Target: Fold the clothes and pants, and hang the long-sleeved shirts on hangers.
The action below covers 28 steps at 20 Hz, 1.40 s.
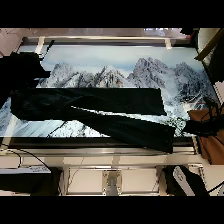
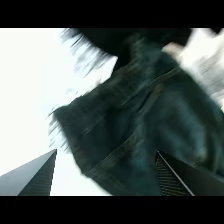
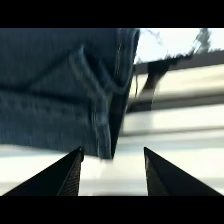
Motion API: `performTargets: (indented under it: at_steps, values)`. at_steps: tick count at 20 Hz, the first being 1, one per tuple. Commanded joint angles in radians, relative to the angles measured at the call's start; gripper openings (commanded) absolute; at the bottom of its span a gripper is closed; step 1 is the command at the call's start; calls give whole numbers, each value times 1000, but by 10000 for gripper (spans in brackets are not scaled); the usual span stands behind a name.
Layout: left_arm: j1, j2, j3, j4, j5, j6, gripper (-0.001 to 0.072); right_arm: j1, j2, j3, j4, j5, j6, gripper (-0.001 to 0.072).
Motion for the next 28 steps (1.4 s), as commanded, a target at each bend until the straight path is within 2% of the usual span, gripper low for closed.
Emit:
performTargets:
  at_steps: [1, 5, 8, 9, 11, 12, 13, 16, 18, 20, 21, 23, 25, 27, 28]
  values:
    - [116, 23, -144, 0, -43, 5, 696, 0, 0, 21, 109, -103, 19, 403]
    - [123, 21, -398, -257, 155, 193, 695, 0, 0, 21, 245, -121, 33, 403]
    - [84, -9, -499, -291, 218, 220, 695, 0, 0, 21, 268, -122, 47, 403]
    - [63, -27, -508, -331, 228, 230, 695, 0, 0, 21, 268, -122, 58, 403]
    - [18, -52, -508, -489, 237, 313, 689, 0, 0, 21, 272, -120, 79, 403]
    - [-6, -58, -508, -547, 258, 313, 587, 0, 0, 21, 278, -114, 79, 403]
    - [-37, -58, -508, -557, 297, 314, 415, 0, 0, 21, 282, -108, 78, 403]
    - [-100, -54, -497, -591, 333, 317, 36, 0, 0, 21, 285, -76, 78, 403]
    - [-108, -8, -465, -649, 278, 317, 35, 0, 0, 21, 284, -41, 76, 403]
    - [-108, 77, -387, -557, 182, 303, 32, 0, 0, 21, 281, -26, 72, 403]
    - [-111, 120, -332, -422, 134, 241, 32, 0, 0, 21, 280, -27, 72, 403]
    - [-150, 197, -201, -42, 27, 39, 32, 0, 0, 21, 281, -41, 72, 403]
    - [-223, 243, -82, 300, -120, -79, 33, 0, 0, 21, 282, -69, 72, 403]
    - [-301, 250, -27, 462, -177, -97, 33, 0, 0, 21, 282, -108, 72, 403]
    - [-340, 243, -23, 475, -171, -97, 33, 0, 0, 21, 282, -124, 72, 403]
